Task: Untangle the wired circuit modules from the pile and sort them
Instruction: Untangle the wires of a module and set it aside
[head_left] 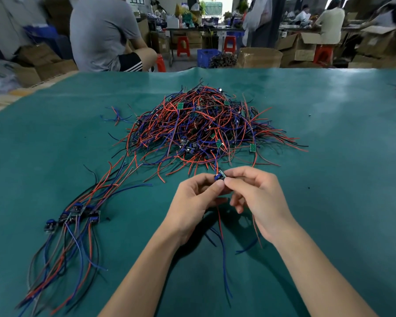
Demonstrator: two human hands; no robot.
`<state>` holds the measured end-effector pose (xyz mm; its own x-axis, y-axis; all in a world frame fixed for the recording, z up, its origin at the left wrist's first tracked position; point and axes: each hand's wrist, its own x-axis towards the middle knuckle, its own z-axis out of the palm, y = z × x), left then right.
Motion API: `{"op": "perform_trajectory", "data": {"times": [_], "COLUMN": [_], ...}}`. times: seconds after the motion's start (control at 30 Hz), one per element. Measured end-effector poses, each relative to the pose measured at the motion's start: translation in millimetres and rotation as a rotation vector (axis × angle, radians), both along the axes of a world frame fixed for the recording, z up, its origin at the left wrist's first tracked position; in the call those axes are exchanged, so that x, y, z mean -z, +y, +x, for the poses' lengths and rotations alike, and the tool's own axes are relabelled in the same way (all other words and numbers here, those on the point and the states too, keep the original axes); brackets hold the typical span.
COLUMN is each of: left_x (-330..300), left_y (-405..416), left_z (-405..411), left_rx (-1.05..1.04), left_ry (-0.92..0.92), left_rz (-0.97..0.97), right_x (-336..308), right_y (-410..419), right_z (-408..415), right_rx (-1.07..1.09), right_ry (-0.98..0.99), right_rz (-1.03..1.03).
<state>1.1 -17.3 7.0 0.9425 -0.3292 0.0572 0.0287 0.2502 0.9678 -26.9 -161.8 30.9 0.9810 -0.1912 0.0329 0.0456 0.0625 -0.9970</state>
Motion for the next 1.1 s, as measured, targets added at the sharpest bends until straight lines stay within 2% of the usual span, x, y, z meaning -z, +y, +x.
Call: {"op": "perform_trajectory", "data": {"times": [0.1, 0.33, 0.4, 0.5, 0.7, 0.83, 0.9, 1.1], "left_x": [0.1, -2.4, -1.1, -0.1, -4.9, -7.6, -8.7, -6.2], "left_y": [2.1, 2.9, 3.0, 2.1, 2.8, 4.7, 5.9, 3.1], "left_z": [0.2, 1.6, 1.5, -0.1, -0.4, -1.3, -1.2, -1.6], "left_rx": [-0.007, 0.010, 0.024, 0.016, 0.109, 0.128, 0.110, 0.060], "left_ry": [-0.001, 0.033, 0.001, -0.037, 0.004, 0.021, 0.031, 0.012], "left_rz": [-0.026, -0.175, -0.159, -0.091, -0.162, -0.166, -0.138, -0.048], "right_x": [-1.3, -11.3, -9.9, -7.7, -8.3, -6.0, -5.1, -13.3], "right_y": [-1.4, -1.6, 0.5, 1.7, -5.0, -10.3, -13.2, -19.4], "right_z": [-1.9, -7.7, -8.5, -8.3, -8.4, -4.9, -5.7, -11.7], "right_rx": [-0.002, -0.245, -0.299, -0.248, -0.291, -0.251, -0.205, -0.063], "right_ry": [-0.019, 0.067, 0.086, 0.101, 0.085, 0.083, 0.064, -0.079], "right_rz": [-0.050, 0.140, 0.146, 0.138, 0.259, 0.255, 0.128, -0.690]}}
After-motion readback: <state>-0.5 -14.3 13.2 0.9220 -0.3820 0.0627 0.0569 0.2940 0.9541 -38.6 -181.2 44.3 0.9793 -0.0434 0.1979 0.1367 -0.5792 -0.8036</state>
